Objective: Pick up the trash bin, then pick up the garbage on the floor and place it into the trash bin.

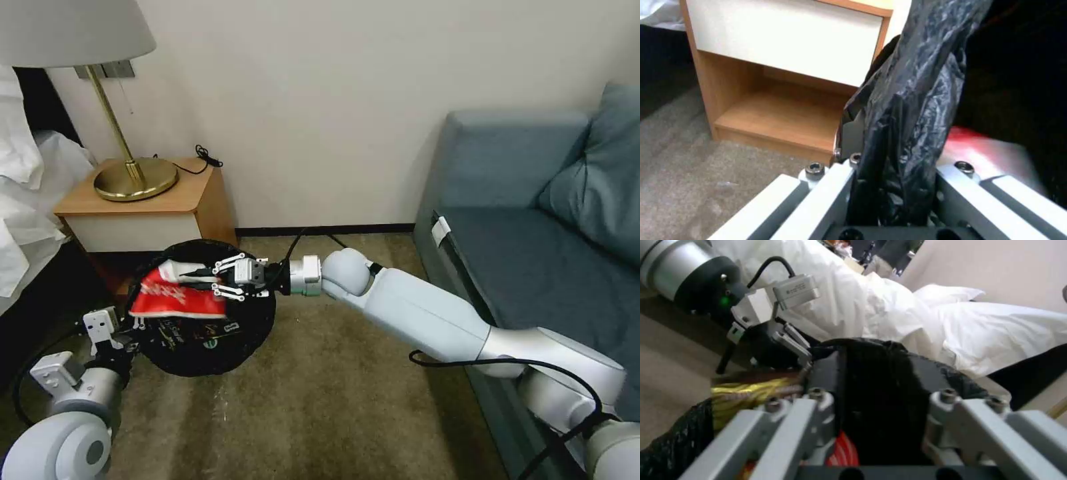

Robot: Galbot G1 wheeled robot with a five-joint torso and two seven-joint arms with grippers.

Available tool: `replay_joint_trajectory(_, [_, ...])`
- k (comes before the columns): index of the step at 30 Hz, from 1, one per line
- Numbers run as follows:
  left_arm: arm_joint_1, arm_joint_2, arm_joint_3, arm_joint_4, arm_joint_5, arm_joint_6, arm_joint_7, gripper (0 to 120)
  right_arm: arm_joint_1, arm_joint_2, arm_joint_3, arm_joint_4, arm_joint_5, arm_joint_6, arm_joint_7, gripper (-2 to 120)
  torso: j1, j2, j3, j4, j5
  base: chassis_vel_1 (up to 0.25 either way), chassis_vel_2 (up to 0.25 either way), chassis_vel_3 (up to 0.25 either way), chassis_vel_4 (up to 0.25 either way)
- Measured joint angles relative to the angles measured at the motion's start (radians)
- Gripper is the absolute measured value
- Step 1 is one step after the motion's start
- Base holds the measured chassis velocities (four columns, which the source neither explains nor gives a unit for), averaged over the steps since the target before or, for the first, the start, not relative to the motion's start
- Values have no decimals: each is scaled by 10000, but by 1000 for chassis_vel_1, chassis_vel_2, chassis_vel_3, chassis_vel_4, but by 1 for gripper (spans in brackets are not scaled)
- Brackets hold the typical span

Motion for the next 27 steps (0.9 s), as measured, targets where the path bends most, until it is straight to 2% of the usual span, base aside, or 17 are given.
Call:
replay_joint_trajectory(1, [0, 0, 0, 0, 0, 0, 0, 1, 0, 0, 0, 0, 0, 0, 0, 35, 0, 0, 0, 0, 0, 0, 0, 0, 0])
replay_joint_trajectory(4, [-41, 23, 21, 22, -48, 37, -24, 1, 12, -3, 22, -30, 65, 53, 5, 49, 0, 0, 0, 1, 1, 0, 0, 0, 0])
replay_joint_trajectory(5, [-41, 23, 21, 22, -48, 37, -24, 1, 12, -3, 22, -30, 65, 53, 5, 49, 0, 0, 0, 1, 1, 0, 0, 0, 0])
replay_joint_trajectory(7, [-70, 30, 29, 98, -68, 67, -44, 1, -23, -20, 232, 65, 315, 208, 12, 61, 0, 0, 1, 2, 1, 0, 0, 0, 0])
replay_joint_trajectory(10, [-96, 46, 31, 171, -130, 96, -90, 1, -65, -122, 559, 311, 638, 226, 23, 67, 1, 0, 0, 5, 1, 0, 0, 0, 0])
replay_joint_trajectory(11, [-137, 75, 31, 290, -238, 124, -172, 1, -109, -312, 1009, 670, 1062, 226, 67, 74, 0, 0, 0, 3, 1, 0, 0, 0, 0])
replay_joint_trajectory(13, [-157, 90, 34, 349, -324, 141, -217, 1, -128, -436, 1245, 875, 1329, 226, 125, 77, 0, 0, 0, 3, 1, 0, 0, 0, 0])
replay_joint_trajectory(16, [-254, 141, 84, 466, -1122, 392, -558, 1, -380, -1275, 2413, 2037, 2468, 86, 1068, 93, 0, 0, -1, 0, 3, 0, 0, 0, 0])
replay_joint_trajectory(17, [-254, 141, 84, 466, -1122, 392, -558, 1, -380, -1275, 2413, 2037, 2468, 86, 1068, 93, 0, 0, -1, 0, 3, 0, 0, 0, 0])
replay_joint_trajectory(19, [-314, 153, 143, 468, -1848, 619, -853, 1, -775, -1724, 3249, 2610, 2961, -178, 1524, 99, 0, 0, -1, -6, 4, 0, 0, 0, 0])
replay_joint_trajectory(20, [-314, 153, 143, 468, -1848, 619, -853, 1, -775, -1724, 3249, 2610, 2961, -178, 1524, 99, 0, 0, -1, -6, 4, 0, 0, 0, 0])
replay_joint_trajectory(22, [-309, 83, 163, 327, -2861, 1075, -1302, 1, -1539, -1986, 4209, 3032, 3220, -427, 2011, 100, 0, 0, 0, -5, 7, 0, 0, 0, 0])
replay_joint_trajectory(27, [-273, 38, 174, 216, -3562, 1570, -1841, 1, -2438, -2020, 4979, 3170, 3162, -473, 2175, 100, 0, 0, -1, 4, 0, 0, 0, 0, 0])
